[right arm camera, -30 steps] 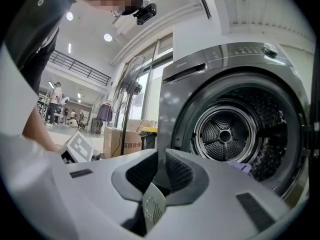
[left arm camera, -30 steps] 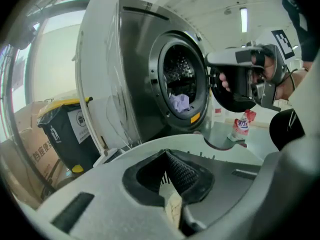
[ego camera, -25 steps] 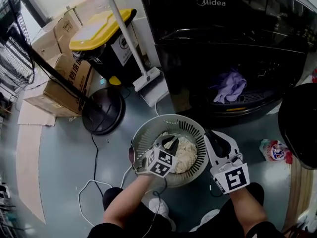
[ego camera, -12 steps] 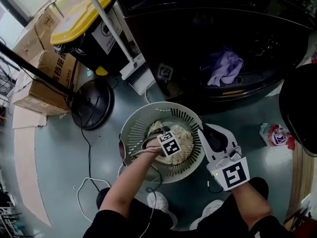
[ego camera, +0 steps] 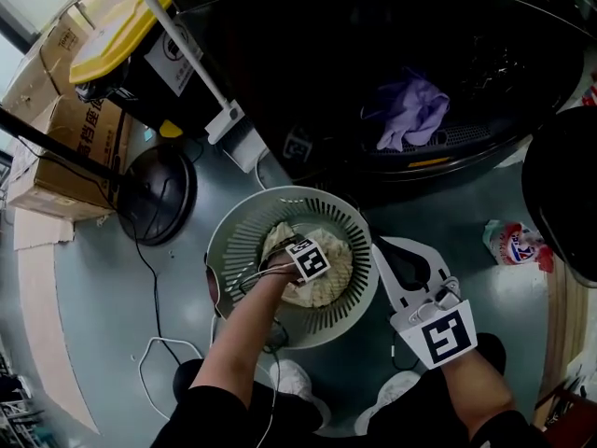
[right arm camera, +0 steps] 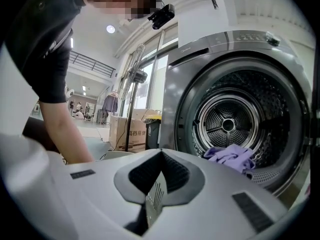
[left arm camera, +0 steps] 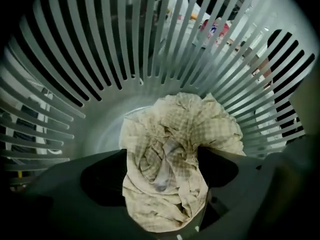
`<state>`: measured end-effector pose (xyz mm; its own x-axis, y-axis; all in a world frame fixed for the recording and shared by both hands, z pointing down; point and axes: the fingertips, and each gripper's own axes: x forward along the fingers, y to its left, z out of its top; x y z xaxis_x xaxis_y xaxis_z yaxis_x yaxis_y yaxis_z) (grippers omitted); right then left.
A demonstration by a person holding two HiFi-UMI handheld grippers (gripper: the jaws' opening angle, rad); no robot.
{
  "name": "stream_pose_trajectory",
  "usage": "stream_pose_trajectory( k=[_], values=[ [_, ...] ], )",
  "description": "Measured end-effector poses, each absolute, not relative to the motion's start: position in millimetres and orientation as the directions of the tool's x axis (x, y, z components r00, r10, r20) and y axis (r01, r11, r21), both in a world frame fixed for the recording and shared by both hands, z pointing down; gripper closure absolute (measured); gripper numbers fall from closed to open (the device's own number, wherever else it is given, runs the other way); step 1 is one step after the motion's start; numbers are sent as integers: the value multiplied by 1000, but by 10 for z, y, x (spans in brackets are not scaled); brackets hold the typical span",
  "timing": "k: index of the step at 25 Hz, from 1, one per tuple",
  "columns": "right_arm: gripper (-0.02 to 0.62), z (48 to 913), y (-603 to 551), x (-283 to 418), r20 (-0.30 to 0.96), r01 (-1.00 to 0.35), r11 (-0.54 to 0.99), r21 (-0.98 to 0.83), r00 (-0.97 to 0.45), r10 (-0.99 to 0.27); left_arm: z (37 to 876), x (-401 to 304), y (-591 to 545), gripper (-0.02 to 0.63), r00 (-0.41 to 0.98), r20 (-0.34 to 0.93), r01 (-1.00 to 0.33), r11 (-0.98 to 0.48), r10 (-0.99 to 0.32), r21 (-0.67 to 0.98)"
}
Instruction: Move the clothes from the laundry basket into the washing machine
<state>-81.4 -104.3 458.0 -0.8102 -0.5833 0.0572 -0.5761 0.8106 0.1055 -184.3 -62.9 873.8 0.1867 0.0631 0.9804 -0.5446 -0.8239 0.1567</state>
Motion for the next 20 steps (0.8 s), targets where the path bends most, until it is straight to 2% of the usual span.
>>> stream_pose_trajectory(
  k=[6,13,14,16,17,20],
  values=[
    [586,4601,-1082,-687,72,-600,792,111,-790,-609,9005,-1968,-546,177,214,975,-619,-763,66,187],
    [586,4571,-1081,-602,63,-618,778,118,-777,-627,9032,-1918,-531,176,213,975,-618,-763,69,189],
    [586,4556,-1079,-592,60,-621,775,119,-775,-629,9024,-1886,-493,215,215,973,-605,-771,83,200],
    [586,4532,-1075,-568,57,-624,772,123,-772,-633,9009,-1791,-397,367,229,966,-578,-782,119,233],
    [586,4520,-1068,-559,55,-624,771,126,-771,-634,8997,-1752,-355,415,233,963,-570,-783,135,248],
    [586,4477,-1031,-546,40,-627,768,129,-771,-636,8931,-1720,-309,470,215,965,-542,-804,151,246]
  ],
)
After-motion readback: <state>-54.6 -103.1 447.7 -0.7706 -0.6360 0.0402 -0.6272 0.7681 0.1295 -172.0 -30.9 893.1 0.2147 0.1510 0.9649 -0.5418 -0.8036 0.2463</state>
